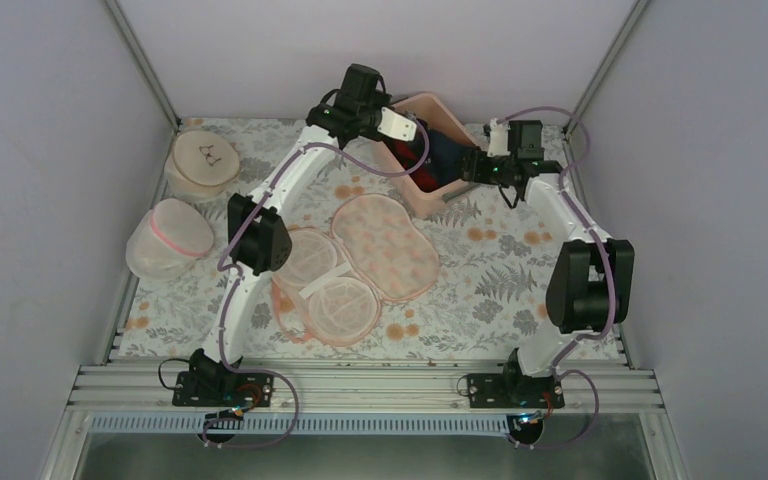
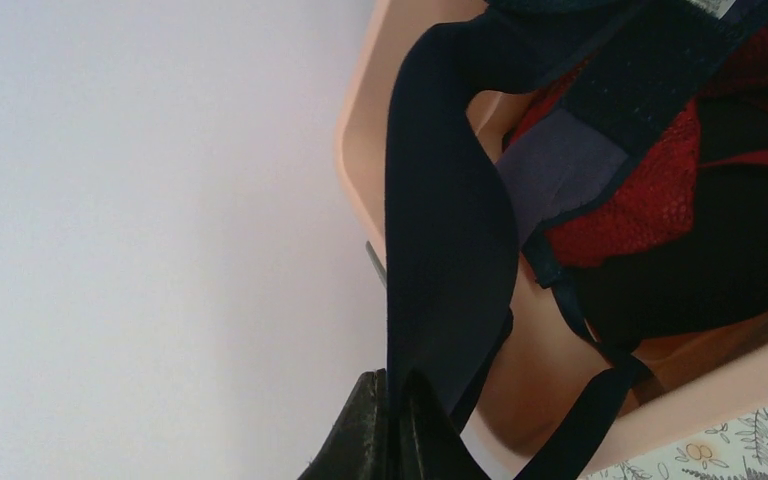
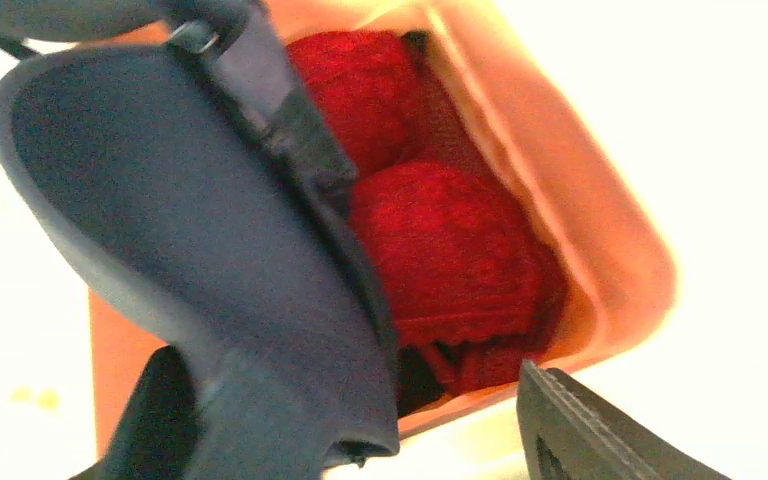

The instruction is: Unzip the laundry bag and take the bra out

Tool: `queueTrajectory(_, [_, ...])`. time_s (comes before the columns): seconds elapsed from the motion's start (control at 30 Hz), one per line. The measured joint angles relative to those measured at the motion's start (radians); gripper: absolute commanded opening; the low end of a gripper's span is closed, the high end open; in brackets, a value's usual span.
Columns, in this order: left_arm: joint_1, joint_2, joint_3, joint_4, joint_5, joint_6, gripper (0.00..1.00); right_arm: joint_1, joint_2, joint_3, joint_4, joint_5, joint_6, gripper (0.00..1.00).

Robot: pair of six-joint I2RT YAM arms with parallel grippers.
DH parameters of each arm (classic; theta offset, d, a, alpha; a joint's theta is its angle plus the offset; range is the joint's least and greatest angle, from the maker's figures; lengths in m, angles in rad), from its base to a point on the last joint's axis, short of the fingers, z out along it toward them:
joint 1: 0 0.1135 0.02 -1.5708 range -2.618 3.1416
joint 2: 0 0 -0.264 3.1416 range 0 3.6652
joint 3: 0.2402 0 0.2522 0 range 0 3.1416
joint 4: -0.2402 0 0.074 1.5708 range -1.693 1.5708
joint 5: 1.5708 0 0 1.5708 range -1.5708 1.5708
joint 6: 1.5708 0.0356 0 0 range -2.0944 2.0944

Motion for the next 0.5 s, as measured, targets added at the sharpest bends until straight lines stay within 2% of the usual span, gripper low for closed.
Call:
queueTrajectory(0.13, [0.000,0.001,0.000,0.005,-0.008,0.000,0.02,-0.002,-0.016,0.023,-0.026,0.098,-0.015,0.77])
queueTrajectory(0.3, [-0.003,0.001,0.000,0.002,-0.010,0.000,0.02,-0.002,-0.060,0.048,-0.075,0.181,-0.070,0.75])
queueTrajectory(0.47, [-0.003,0.001,0.000,-0.002,-0.010,0.000,0.02,0.008,-0.066,0.108,-0.092,0.155,-0.202,0.75])
queueTrajectory(0.5, [-0.003,0.000,0.000,-0.004,-0.010,-0.001,0.02,0.015,-0.075,0.109,-0.084,0.130,-0.243,0.78])
